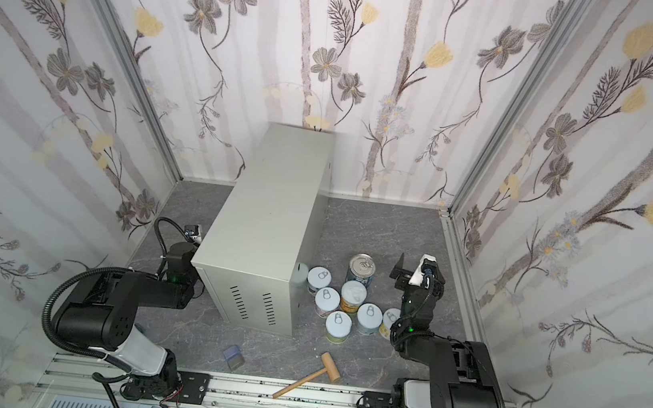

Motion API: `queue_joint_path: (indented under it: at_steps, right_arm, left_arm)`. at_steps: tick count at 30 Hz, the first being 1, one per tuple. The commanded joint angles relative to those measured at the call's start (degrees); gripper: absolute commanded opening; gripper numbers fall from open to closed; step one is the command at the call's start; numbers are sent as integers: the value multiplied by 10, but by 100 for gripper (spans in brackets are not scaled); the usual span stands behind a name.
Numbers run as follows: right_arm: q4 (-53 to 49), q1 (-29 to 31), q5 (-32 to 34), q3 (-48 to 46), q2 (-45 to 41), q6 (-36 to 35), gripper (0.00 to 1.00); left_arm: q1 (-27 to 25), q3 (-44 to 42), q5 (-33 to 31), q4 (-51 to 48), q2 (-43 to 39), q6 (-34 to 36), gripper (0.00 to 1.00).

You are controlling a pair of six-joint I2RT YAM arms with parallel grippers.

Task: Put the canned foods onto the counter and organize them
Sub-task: 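Raise both arms from rest toward the cabinet and the cans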

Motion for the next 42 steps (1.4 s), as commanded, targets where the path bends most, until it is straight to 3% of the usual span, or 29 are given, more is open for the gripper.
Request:
queue_joint_path:
  at_steps: [1, 28, 37, 42]
  right_arm:
    - [18, 1, -5, 4, 2, -10, 100]
    - [10, -6, -24, 8, 2, -10, 100]
    - [8, -8, -33, 10, 3, -10, 100]
    - [7, -6, -31, 9, 3, -11, 100]
  left_arm:
    - [0, 3, -3, 18, 0, 6, 100]
    - [-2, 2, -8, 20, 0, 8, 100]
    - [-22, 21, -100, -28, -26, 0, 100]
    - [-34, 94, -207, -189, -72, -21, 100]
